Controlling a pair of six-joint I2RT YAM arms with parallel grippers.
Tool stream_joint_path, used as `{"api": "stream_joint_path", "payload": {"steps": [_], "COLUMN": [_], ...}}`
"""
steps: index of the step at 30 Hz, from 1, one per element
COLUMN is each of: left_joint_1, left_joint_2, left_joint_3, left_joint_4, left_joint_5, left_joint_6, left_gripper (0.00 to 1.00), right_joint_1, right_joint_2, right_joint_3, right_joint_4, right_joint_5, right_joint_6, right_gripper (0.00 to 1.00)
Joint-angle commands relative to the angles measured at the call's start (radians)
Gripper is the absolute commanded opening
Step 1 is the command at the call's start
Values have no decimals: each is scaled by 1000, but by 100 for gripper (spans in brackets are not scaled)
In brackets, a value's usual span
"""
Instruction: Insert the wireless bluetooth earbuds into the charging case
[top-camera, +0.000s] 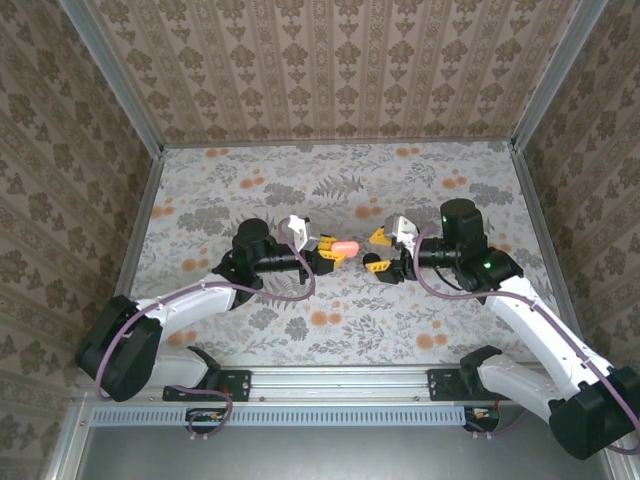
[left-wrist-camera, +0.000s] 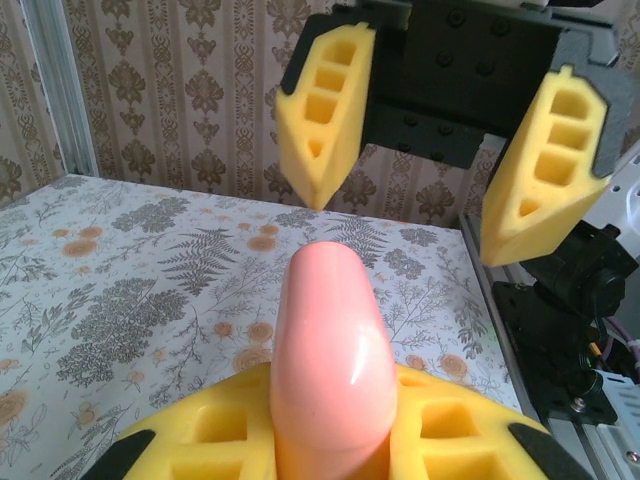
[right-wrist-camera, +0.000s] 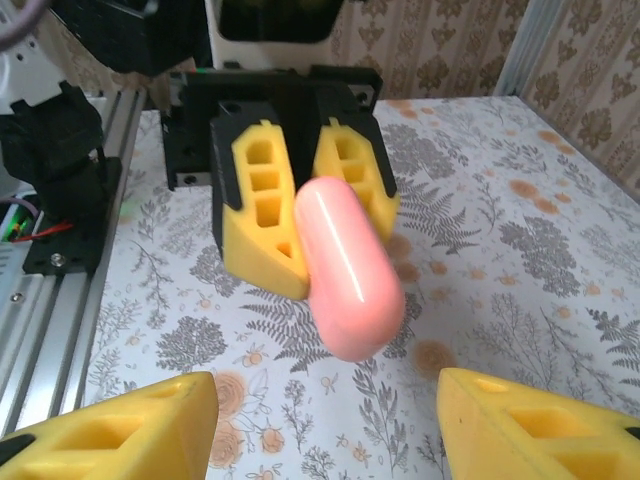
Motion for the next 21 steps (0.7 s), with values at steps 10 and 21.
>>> {"api": "stream_joint_path", "payload": {"steps": [10, 21], "left_joint_1": [0, 0], "left_joint_2": [-28, -33], "left_joint_3": [9, 9], "left_joint_4": [9, 0], "left_joint_5": [4, 0], "left_joint_6": [-3, 0], "left_gripper": [15, 15], "right_joint_1": [33, 63], "right_joint_2": [195, 295], "right_joint_3": [144, 207], "right_joint_4": [-70, -97], "right_joint_5": [-143, -229], "right_joint_6": [-161, -197], "right_gripper": [57, 52]}}
